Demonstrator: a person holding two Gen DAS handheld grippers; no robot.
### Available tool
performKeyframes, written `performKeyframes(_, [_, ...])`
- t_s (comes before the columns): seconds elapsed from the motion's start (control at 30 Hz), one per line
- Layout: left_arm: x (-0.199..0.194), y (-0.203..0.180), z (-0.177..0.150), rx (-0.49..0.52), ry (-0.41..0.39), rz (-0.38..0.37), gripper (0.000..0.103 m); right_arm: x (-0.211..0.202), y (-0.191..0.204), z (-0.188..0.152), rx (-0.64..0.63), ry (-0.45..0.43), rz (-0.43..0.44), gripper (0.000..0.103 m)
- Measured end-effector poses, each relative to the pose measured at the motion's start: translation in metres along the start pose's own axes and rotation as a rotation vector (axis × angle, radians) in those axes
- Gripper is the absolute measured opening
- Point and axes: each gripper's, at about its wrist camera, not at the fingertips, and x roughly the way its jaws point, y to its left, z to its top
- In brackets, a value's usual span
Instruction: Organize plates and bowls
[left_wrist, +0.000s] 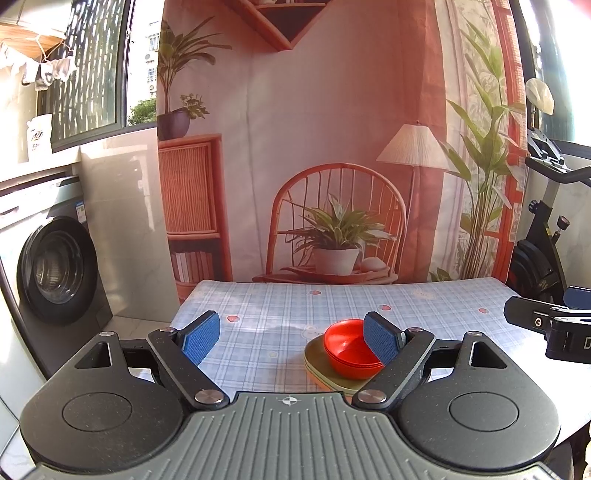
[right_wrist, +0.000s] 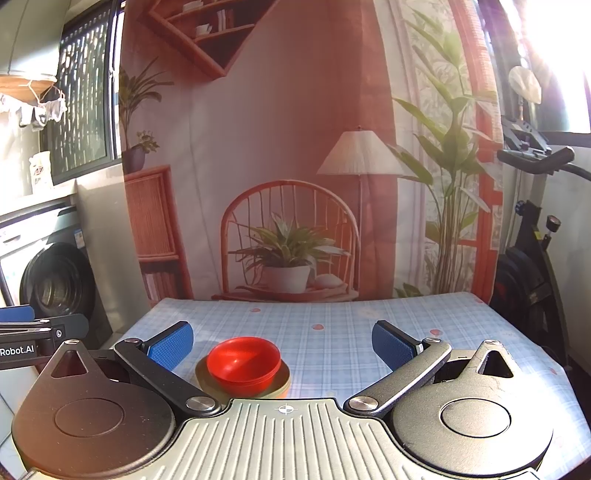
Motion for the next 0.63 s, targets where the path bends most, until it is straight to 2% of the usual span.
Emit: performKeyframes(0.63, [0.0019, 0.0027, -0.0018, -0.004, 0.009, -0.004, 0.086, 0.0035, -0.0020, -0.0026, 0.004, 0.008, -0.001, 0.102])
